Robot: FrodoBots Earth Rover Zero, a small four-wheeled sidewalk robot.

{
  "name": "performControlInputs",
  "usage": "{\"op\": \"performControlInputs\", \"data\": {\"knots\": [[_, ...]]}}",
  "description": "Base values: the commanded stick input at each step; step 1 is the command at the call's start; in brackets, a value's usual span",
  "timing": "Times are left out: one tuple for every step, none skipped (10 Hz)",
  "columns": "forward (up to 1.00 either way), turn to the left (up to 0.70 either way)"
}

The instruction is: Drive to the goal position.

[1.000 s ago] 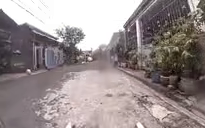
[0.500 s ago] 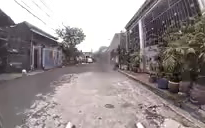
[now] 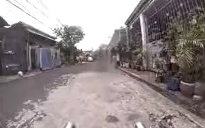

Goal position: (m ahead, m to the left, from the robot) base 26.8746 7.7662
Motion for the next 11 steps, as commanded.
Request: {"op": "performControlInputs", "data": {"knots": [[0.7,0.01],[0.7,0.01],[0.7,0.09],[0.7,0.13],[0.7,0.14],[0.7,0.14],[0.7,0.14],[0.7,0.14],[0.7,0.14],[0.7,0.11],[0.7,0.04]]}}
